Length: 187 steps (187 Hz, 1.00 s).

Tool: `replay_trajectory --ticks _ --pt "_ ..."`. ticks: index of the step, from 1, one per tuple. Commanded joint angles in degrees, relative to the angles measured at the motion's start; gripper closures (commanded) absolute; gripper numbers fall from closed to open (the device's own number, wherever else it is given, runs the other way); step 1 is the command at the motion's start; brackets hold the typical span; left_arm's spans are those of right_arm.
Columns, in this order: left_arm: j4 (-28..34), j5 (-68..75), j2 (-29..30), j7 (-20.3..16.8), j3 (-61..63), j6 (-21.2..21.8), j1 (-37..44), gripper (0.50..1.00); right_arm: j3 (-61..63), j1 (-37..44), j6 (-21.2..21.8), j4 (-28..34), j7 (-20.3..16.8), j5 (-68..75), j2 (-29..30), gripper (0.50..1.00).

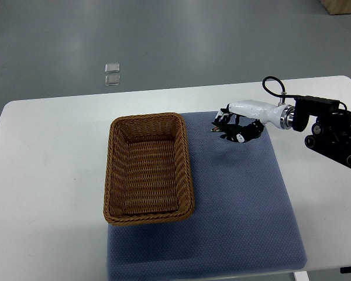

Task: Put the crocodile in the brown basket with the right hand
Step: 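Lift the crocodile with the right hand off the mat, then carry the crocodile over the wicker basket and lower it inside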

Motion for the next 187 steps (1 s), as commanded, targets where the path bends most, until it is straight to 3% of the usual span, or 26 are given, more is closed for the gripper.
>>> replay_trajectory --ticks 1,66,141,187 --pt "0.0 0.0 0.0 0.0 0.0 0.0 0.0 0.500 0.0 1.4 0.2 0.0 1.0 0.2 -0.4 1.000" --pt "0.0 0.0 0.0 0.0 0.0 0.0 0.0 0.500 0.0 8.0 0.2 1.1 3.1 0.2 1.6 1.000" --pt "0.0 0.0 0.0 0.0 0.0 0.0 0.0 0.500 -2.2 11.6 -0.2 3.6 3.9 -0.7 13.6 1.000" --pt "0.0 0.0 0.0 0.0 0.0 0.0 0.0 0.500 -11.3 14.3 -4.9 3.0 3.8 -2.7 19.1 1.000"
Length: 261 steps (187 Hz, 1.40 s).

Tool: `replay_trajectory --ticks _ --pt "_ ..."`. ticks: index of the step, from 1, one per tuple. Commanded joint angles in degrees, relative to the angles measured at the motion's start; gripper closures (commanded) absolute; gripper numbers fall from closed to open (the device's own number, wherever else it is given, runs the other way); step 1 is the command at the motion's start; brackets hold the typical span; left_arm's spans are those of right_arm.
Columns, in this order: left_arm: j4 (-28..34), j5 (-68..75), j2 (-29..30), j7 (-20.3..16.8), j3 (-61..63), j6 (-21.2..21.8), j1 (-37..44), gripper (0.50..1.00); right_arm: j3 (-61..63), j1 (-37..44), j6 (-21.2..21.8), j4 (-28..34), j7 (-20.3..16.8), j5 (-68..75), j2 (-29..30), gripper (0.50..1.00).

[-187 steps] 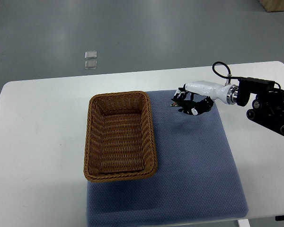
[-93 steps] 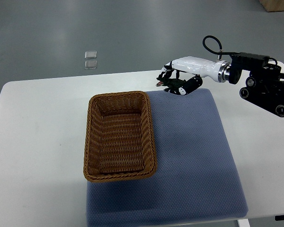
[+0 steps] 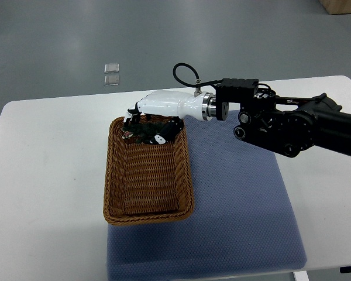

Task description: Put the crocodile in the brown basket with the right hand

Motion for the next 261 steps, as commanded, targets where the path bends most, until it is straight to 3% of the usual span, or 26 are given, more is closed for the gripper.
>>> replay_trajectory --ticks 1,43,77,87,91,92,93,94,100,119,194,226,261 --pt "0.0 0.0 0.0 0.0 0.0 0.0 0.0 0.500 -4.1 0.9 -2.1 -0.5 -0.1 -1.0 1.2 1.000" --pt "0.0 0.0 0.0 0.0 0.0 0.0 0.0 0.500 -11.2 0.2 -7.5 -2.5 -0.5 -1.7 4.2 1.000" --pt "0.0 0.0 0.0 0.0 0.0 0.0 0.0 0.500 -11.3 -0.2 -8.7 -2.6 -0.5 -1.7 4.8 1.000" --pt "0.0 0.0 0.0 0.0 0.0 0.0 0.0 0.500 -11.3 -0.2 -8.9 -2.6 -0.5 -1.6 4.8 0.887" --pt "0.0 0.0 0.0 0.0 0.0 0.0 0.0 0.500 -11.3 -0.2 -9.0 -2.6 -0.5 -1.4 4.8 0.830" --pt "0.0 0.0 0.0 0.0 0.0 0.0 0.0 0.500 -11.3 -0.2 -9.0 -2.6 -0.6 -1.4 4.8 0.794" --pt "0.0 0.0 0.0 0.0 0.0 0.0 0.0 0.500 -11.3 -0.2 -9.0 -2.6 -0.6 -1.4 4.8 0.793" --pt "0.0 0.0 0.0 0.0 0.0 0.0 0.0 0.500 -11.3 -0.2 -9.0 -2.6 -0.6 -1.3 4.8 0.757" --pt "0.0 0.0 0.0 0.0 0.0 0.0 0.0 0.500 -11.3 -0.3 -9.0 -2.6 -0.6 -1.2 4.8 0.675" --pt "0.0 0.0 0.0 0.0 0.0 0.0 0.0 0.500 -11.2 -0.2 -9.0 -2.6 -0.6 -0.8 4.7 0.577" --pt "0.0 0.0 0.0 0.0 0.0 0.0 0.0 0.500 -8.3 -0.1 -7.5 -2.4 -0.8 5.8 1.1 0.574" --pt "0.0 0.0 0.0 0.0 0.0 0.0 0.0 0.500 1.0 -1.0 1.2 -2.5 -3.7 18.8 -3.1 0.574" --pt "0.0 0.0 0.0 0.0 0.0 0.0 0.0 0.500 16.1 -8.0 11.4 -3.2 -10.2 36.3 -7.4 0.574"
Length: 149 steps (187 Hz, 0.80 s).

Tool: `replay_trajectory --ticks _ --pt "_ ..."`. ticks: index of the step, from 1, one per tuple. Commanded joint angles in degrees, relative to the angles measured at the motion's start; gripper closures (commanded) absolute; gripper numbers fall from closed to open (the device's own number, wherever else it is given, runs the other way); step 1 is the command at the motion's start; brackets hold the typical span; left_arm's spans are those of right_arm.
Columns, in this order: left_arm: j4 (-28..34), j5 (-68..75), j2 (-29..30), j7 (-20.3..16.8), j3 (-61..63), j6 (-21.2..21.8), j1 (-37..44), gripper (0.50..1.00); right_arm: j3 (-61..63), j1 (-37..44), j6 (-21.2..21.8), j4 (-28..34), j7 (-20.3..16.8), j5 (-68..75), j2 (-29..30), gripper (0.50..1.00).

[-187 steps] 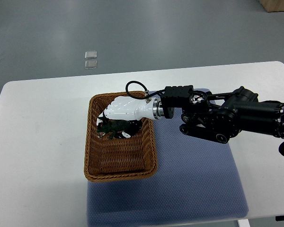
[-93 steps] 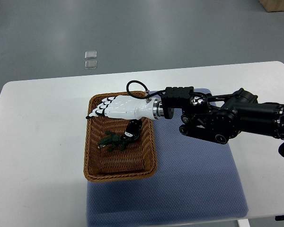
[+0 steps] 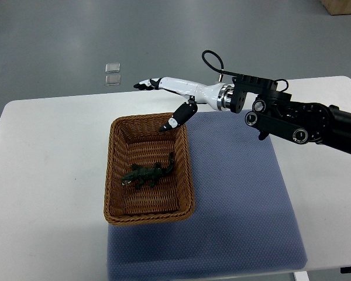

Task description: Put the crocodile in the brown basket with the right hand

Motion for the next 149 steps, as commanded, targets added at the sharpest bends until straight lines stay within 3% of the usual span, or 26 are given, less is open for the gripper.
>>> replay_trajectory --ticks 1,55,93,149 --pt "0.0 0.0 0.0 0.0 0.0 0.0 0.0 0.500 8.0 -3.6 5.2 -0.5 -3.6 8.8 -2.6 0.574" --pt "0.0 0.0 0.0 0.0 0.0 0.0 0.0 0.500 18.2 -11.0 10.6 -7.2 -5.6 27.7 -4.8 0.574" --pt "0.0 0.0 0.0 0.0 0.0 0.0 0.0 0.500 18.2 -12.5 14.2 -15.4 -13.3 45.3 -5.1 0.572" --pt "0.0 0.0 0.0 0.1 0.0 0.0 0.0 0.500 18.3 -13.4 18.4 -20.6 -14.6 54.5 -5.2 0.572"
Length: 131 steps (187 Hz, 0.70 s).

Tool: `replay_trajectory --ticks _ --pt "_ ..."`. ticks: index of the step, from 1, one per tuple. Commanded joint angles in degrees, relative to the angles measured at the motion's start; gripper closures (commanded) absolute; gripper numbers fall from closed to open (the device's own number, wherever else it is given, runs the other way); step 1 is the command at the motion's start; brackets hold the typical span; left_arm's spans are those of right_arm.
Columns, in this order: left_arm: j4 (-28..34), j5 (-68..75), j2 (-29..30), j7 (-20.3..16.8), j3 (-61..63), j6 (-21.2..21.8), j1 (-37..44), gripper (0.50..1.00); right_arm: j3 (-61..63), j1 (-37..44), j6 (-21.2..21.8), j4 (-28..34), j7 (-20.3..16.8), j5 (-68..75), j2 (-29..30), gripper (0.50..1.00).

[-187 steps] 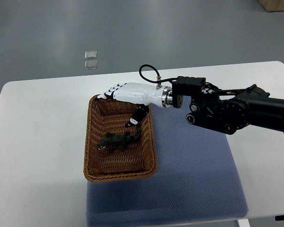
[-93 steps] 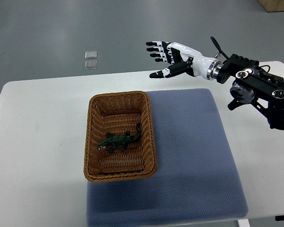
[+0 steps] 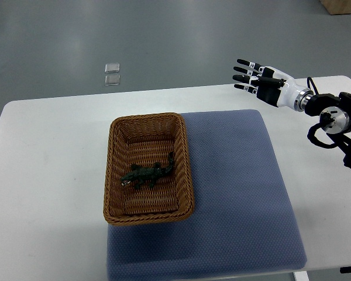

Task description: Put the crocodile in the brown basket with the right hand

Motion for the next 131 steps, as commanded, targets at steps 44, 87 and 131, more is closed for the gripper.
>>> replay_trajectory --ticks 44,87,131 --pt "0.0 0.0 0.0 0.0 0.0 0.0 0.0 0.500 0.2 -1.2 -0.1 -0.6 1.3 5.5 0.4 0.572" --pt "0.0 0.0 0.0 0.0 0.0 0.0 0.0 0.500 0.1 -1.2 0.4 -0.5 1.6 5.4 -0.1 0.572" --pt "0.0 0.0 0.0 0.0 0.0 0.0 0.0 0.500 0.1 -1.4 0.5 -0.5 1.6 5.4 0.0 0.570"
